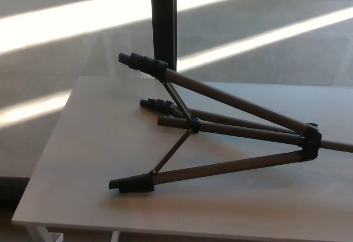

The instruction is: Use both hands of the robot to pick up the tripod lying in the middle of the desk and make it stand upright on the desk

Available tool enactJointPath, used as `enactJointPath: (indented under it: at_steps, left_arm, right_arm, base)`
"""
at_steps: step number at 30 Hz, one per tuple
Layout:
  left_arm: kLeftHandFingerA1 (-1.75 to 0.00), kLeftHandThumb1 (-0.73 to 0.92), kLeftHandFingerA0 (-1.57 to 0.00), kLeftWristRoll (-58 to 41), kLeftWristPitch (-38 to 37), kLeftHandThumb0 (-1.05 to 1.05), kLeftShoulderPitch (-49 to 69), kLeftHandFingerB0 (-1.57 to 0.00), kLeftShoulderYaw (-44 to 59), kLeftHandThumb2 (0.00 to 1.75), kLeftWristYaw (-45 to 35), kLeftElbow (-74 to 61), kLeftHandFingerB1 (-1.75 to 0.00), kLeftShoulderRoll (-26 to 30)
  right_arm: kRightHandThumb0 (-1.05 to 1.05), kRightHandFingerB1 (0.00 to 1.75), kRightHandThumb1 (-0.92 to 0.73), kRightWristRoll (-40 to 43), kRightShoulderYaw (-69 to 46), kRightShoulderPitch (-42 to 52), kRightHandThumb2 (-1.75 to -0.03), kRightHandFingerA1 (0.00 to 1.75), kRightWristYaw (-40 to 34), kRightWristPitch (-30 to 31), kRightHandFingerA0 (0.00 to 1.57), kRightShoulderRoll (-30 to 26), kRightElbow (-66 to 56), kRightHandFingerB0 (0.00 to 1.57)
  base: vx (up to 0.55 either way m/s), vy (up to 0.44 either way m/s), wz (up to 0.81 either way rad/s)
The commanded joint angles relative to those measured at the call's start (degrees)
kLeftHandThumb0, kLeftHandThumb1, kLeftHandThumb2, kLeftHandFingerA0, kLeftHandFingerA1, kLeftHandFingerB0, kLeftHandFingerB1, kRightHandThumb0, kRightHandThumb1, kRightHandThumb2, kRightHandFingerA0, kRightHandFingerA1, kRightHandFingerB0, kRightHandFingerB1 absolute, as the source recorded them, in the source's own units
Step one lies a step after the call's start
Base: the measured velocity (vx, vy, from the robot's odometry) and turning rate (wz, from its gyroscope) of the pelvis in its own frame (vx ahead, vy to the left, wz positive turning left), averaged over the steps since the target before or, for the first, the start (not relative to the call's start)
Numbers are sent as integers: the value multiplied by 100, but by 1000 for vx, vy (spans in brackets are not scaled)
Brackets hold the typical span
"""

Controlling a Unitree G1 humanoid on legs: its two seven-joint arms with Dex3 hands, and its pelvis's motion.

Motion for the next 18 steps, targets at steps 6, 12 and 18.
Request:
enactJointPath:
  at_steps: [6,12,18]
  left_arm:
    - [-55,75,-54,-1404,891,-75,-1613,-52,-1653,63,682,-5026,-43,-379]
    - [-57,82,-48,-1022,1273,-72,-2457,-42,-2724,64,971,-5737,-45,-679]
    - [-60,84,-43,-802,1761,-68,-3087,-40,-3318,65,828,-5929,-48,-512]
  right_arm:
    - [-74,39,-71,941,2290,-127,-62,52,103,45,66,959,-4964,51]
    - [-72,50,-70,686,3439,-584,-61,65,-87,441,79,1333,-5248,54]
    - [-72,53,-77,301,4071,-721,-63,74,-121,553,82,1556,-5153,64]
  base:
    - [0,0,0]
    - [0,0,0]
    - [0,0,0]
